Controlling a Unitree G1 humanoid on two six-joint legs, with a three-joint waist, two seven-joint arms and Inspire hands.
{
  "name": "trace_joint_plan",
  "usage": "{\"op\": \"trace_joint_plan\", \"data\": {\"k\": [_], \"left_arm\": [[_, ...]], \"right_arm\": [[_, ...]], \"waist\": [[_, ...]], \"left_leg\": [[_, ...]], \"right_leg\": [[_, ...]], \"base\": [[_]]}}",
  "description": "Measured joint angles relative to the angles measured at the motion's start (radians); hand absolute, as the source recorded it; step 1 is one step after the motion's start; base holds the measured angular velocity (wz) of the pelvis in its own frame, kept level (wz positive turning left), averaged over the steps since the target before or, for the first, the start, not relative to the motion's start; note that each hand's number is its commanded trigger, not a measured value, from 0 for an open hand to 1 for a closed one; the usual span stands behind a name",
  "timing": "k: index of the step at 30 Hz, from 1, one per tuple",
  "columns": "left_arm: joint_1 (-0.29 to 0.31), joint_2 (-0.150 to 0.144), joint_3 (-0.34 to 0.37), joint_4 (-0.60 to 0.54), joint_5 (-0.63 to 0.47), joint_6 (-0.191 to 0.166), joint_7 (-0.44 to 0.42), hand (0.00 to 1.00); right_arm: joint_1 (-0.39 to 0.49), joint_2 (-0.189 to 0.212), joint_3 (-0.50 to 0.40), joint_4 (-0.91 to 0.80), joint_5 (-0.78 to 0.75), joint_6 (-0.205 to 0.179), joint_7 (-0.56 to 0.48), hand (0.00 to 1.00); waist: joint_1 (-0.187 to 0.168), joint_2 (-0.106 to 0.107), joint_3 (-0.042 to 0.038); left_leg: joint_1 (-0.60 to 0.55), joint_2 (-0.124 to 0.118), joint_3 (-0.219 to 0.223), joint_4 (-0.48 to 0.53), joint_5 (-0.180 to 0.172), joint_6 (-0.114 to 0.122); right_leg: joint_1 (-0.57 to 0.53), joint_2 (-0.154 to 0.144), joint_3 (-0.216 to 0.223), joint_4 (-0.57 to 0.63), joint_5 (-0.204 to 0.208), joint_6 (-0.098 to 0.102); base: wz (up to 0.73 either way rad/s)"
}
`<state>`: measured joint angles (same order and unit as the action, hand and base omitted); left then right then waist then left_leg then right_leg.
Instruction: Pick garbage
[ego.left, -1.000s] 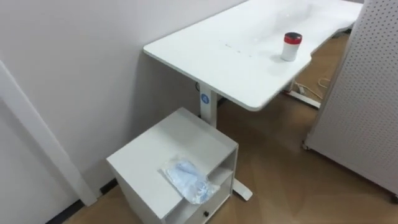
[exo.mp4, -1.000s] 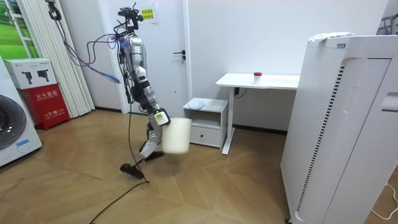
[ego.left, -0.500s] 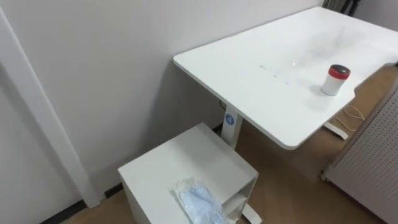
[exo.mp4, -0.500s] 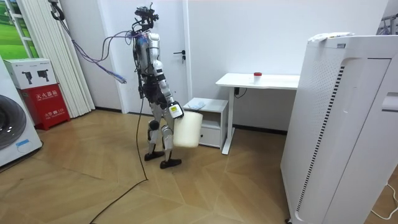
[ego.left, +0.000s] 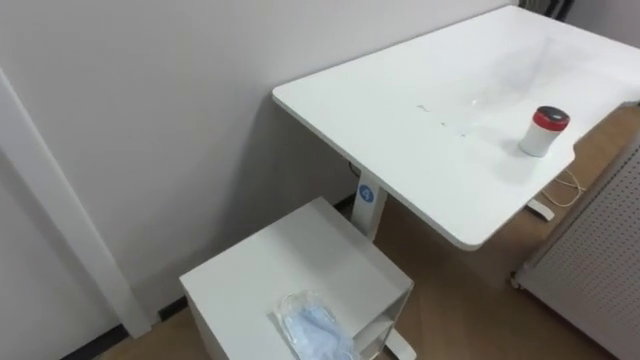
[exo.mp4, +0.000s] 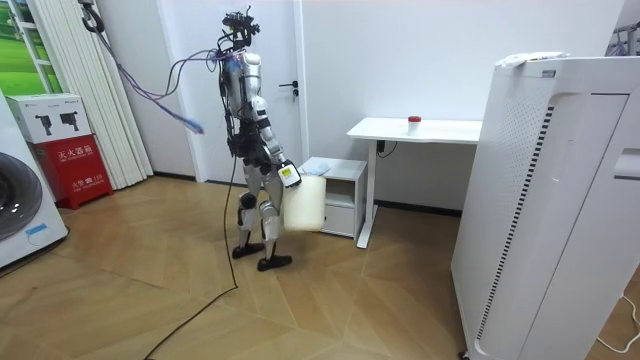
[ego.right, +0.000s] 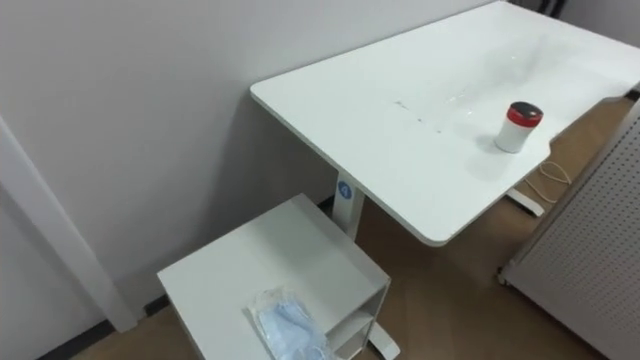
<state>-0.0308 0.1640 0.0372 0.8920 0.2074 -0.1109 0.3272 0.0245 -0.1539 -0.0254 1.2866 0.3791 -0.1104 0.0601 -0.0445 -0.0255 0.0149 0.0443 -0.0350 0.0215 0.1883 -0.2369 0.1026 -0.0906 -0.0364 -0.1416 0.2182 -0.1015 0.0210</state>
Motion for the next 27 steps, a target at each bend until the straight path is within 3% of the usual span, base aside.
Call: {"op": "trace_joint_plan", "data": {"k": [3,5,11,14,16,19,20,21,26,27], "left_arm": [[-0.045,0.0,-0.016,-0.036,0.054,-0.017,0.028,0.0],[-0.064,0.0,-0.036,-0.035,0.06,-0.032,0.058,0.0],[-0.162,0.004,-0.109,0.034,0.061,-0.054,0.101,0.0],[-0.229,0.004,-0.141,0.072,0.079,-0.054,0.106,0.0],[-0.272,0.005,-0.155,0.096,0.087,-0.056,0.113,0.0],[-0.328,0.004,-0.159,0.138,0.086,-0.073,0.125,0.0],[-0.351,0.003,-0.159,0.15,0.087,-0.076,0.129,0.0],[-0.376,0.002,-0.159,0.171,0.087,-0.084,0.131,0.0],[-0.426,0.003,-0.203,0.216,0.08,-0.089,0.147,0.0],[-0.441,0.002,-0.214,0.233,0.079,-0.089,0.149,0.0]], "right_arm": [[-0.017,0.0,0.006,0.018,0.0,-0.001,0.021,1.0],[-0.032,-0.004,0.009,0.027,0.001,0.0,0.027,1.0],[-0.106,-0.012,0.092,0.049,0.0,-0.005,0.028,1.0],[-0.149,-0.019,0.138,0.052,0.0,-0.007,0.026,1.0],[-0.179,-0.019,0.16,0.055,-0.001,-0.006,0.019,1.0],[-0.224,-0.017,0.164,0.054,-0.034,-0.007,0.007,1.0],[-0.243,-0.016,0.175,0.056,-0.035,-0.008,0.005,1.0],[-0.261,-0.016,0.188,0.061,-0.034,-0.01,0.002,1.0],[-0.316,-0.012,0.234,0.068,-0.03,-0.015,-0.015,1.0],[-0.327,-0.012,0.242,0.066,-0.03,-0.024,-0.017,1.0]], "waist": [[-0.013,0.008,0.0007],[-0.027,0.02,-0.0085],[-0.061,0.038,-0.0025],[-0.064,0.046,0.0068],[-0.067,0.053,0.0175],[-0.07,0.064,0.0365],[-0.072,0.066,0.0476],[-0.079,0.069,0.0535],[-0.098,0.069,0.0571],[-0.104,0.067,0.0609]], "left_leg": [[-0.002,0.002,-0.001,-0.001,-0.003,-0.004],[-0.021,0.002,-0.001,0.0,-0.003,-0.005],[-0.103,0.003,0.014,0.03,0.001,-0.01],[-0.173,0.003,0.03,0.062,0.001,-0.011],[-0.212,0.003,0.033,0.085,0.001,-0.011],[-0.252,0.003,0.051,0.095,0.001,-0.011],[-0.279,0.003,0.057,0.117,0.001,-0.011],[-0.305,0.001,0.058,0.133,0.0,-0.011],[-0.403,-0.002,0.076,0.166,0.0,-0.011],[-0.423,-0.002,0.082,0.176,0.0,-0.011]], "right_leg": [[-0.003,0.003,0.001,0.002,0.0,0.0],[-0.026,0.003,0.001,0.012,0.001,-0.001],[-0.108,0.002,0.006,0.028,0.012,-0.012],[-0.176,0.001,0.019,0.041,0.022,-0.017],[-0.206,0.0,0.021,0.042,0.03,-0.019],[-0.259,-0.006,0.036,0.065,0.033,-0.02],[-0.28,-0.009,0.039,0.077,0.033,-0.02],[-0.303,-0.012,0.038,0.085,0.033,-0.02],[-0.417,-0.016,0.058,0.141,0.034,-0.022],[-0.436,-0.017,0.059,0.146,0.036,-0.026]], "base": [[0.01],[0.0],[-0.08],[-0.1],[-0.07],[-0.13],[0.0],[0.0],[-0.05],[-0.06]]}}
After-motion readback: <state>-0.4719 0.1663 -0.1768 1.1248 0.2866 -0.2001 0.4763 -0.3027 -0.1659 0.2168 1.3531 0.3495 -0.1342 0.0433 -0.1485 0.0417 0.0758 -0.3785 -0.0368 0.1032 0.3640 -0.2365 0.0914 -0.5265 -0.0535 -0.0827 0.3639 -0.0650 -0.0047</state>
